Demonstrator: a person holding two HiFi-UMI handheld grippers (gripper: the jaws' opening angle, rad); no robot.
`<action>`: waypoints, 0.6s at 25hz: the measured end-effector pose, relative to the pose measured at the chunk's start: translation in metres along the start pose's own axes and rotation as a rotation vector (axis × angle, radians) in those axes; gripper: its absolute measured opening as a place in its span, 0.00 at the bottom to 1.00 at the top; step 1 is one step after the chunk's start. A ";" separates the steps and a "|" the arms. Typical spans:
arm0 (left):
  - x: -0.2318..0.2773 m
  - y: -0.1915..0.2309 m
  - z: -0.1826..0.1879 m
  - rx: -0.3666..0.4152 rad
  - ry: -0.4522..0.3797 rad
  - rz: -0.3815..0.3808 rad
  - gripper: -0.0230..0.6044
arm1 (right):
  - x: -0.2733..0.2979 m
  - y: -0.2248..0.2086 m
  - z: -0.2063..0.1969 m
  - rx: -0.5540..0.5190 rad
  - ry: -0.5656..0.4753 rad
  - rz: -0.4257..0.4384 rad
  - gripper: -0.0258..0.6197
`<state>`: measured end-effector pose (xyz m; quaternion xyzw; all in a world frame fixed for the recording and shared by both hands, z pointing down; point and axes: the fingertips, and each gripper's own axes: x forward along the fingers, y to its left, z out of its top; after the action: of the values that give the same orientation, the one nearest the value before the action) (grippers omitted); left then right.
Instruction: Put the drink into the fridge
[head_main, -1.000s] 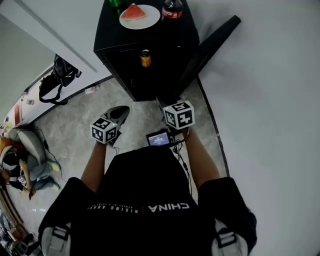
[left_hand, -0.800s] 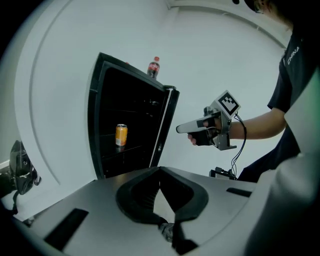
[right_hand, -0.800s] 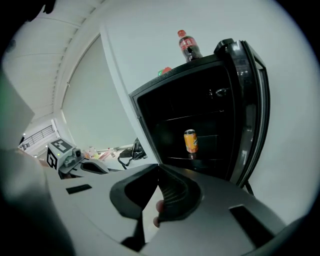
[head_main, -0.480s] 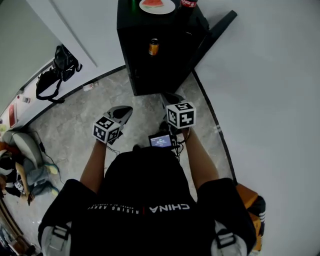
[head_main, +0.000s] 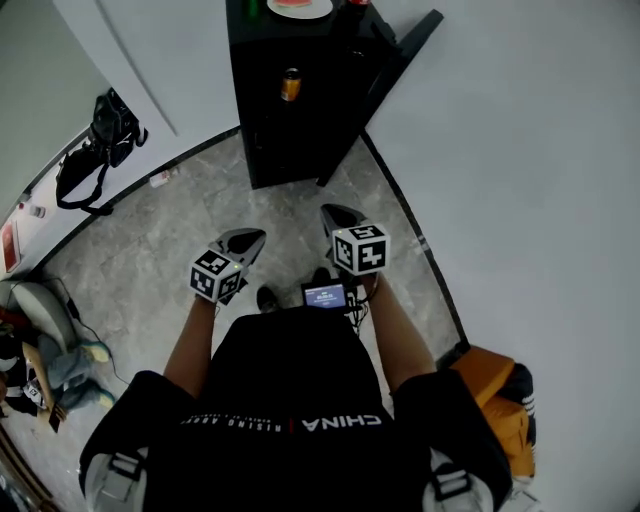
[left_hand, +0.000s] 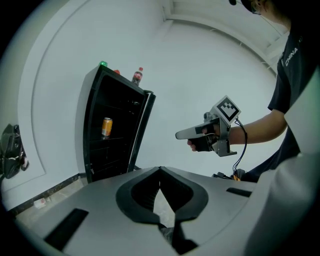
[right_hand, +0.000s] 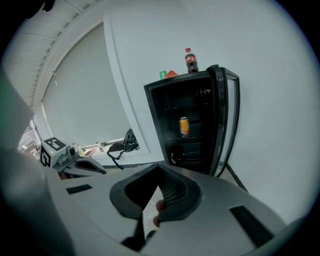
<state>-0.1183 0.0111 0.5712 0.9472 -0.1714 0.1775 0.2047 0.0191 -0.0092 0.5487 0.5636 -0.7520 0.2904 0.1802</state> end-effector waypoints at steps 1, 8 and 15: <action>0.001 -0.003 0.000 0.001 -0.005 0.004 0.06 | -0.002 -0.002 0.000 -0.005 -0.001 -0.005 0.06; -0.004 0.004 0.011 -0.007 -0.032 0.107 0.06 | -0.014 -0.005 0.001 -0.027 -0.018 -0.021 0.06; 0.016 0.005 0.023 0.011 -0.052 0.258 0.06 | -0.023 -0.038 0.007 -0.040 -0.037 -0.023 0.06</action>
<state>-0.1002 -0.0071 0.5596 0.9227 -0.2962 0.1786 0.1702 0.0628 -0.0040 0.5384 0.5739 -0.7542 0.2629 0.1809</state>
